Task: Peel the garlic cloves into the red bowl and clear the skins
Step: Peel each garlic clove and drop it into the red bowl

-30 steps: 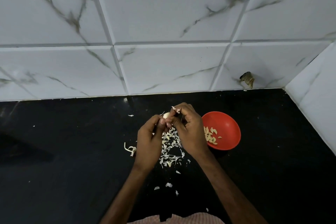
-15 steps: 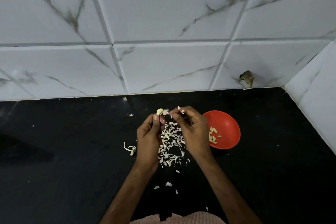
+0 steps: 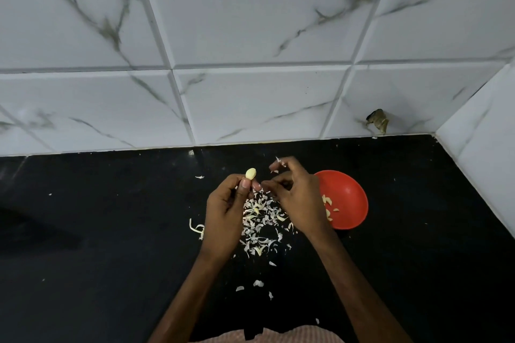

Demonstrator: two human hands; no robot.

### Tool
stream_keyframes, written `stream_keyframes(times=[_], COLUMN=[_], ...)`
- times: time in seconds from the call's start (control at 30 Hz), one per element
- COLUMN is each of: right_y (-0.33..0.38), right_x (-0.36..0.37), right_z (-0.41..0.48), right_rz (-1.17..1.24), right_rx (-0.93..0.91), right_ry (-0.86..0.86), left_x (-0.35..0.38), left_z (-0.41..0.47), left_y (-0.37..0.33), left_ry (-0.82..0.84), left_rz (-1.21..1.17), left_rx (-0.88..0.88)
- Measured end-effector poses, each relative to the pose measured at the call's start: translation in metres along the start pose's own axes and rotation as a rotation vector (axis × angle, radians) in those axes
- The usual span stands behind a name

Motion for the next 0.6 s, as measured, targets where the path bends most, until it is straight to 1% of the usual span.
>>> stream_keyframes(times=[0.1, 0.17, 0.2, 0.27, 0.3, 0.33, 0.4, 0.5, 0.6], right_y=[-0.003, 0.000, 0.001, 0.004, 0.007, 0.011, 0.016, 0.017, 0.018], right_x=[0.005, 0.007, 0.007, 0.009, 0.013, 0.017, 0.023, 0.022, 0.020], right_z=[0.003, 0.003, 0.002, 0.001, 0.000, -0.001, -0.003, -0.002, -0.002], right_rz=[-0.035, -0.064, -0.005, 0.247, 0.359, 0.423, 0.470, 0.447, 0.447], right_rx=[0.019, 0.000, 0.023, 0.105, 0.130, 0.138, 0.144, 0.138, 0.132], right_ry=[0.078, 0.086, 0.074, 0.088, 0.130, 0.183, 0.262, 0.225, 0.203], left_x=[-0.003, -0.004, -0.004, -0.004, -0.004, -0.004, -0.003, -0.003, -0.002], left_z=[0.001, 0.001, 0.000, 0.000, 0.000, 0.000, 0.000, -0.001, -0.001], left_y=[-0.004, -0.005, -0.004, -0.003, -0.003, -0.002, 0.000, 0.002, 0.005], left_ry=[-0.006, -0.006, -0.003, 0.001, 0.002, 0.002, 0.001, 0.003, 0.018], left_rz=[0.043, 0.070, 0.077, 0.086, 0.090, 0.094, 0.102, 0.138, 0.134], left_rx=[0.019, 0.026, 0.027, 0.027, 0.027, 0.027, 0.025, 0.027, -0.011])
Point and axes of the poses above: each hand's wrist, its own z-axis towards the middle knuckle, its own x-axis out of the palm, y = z × x, the point moved 7 cm from there along z, towards the middle knuckle, and after that the axes turned 4 degrees about x, right-handed, at the moved point
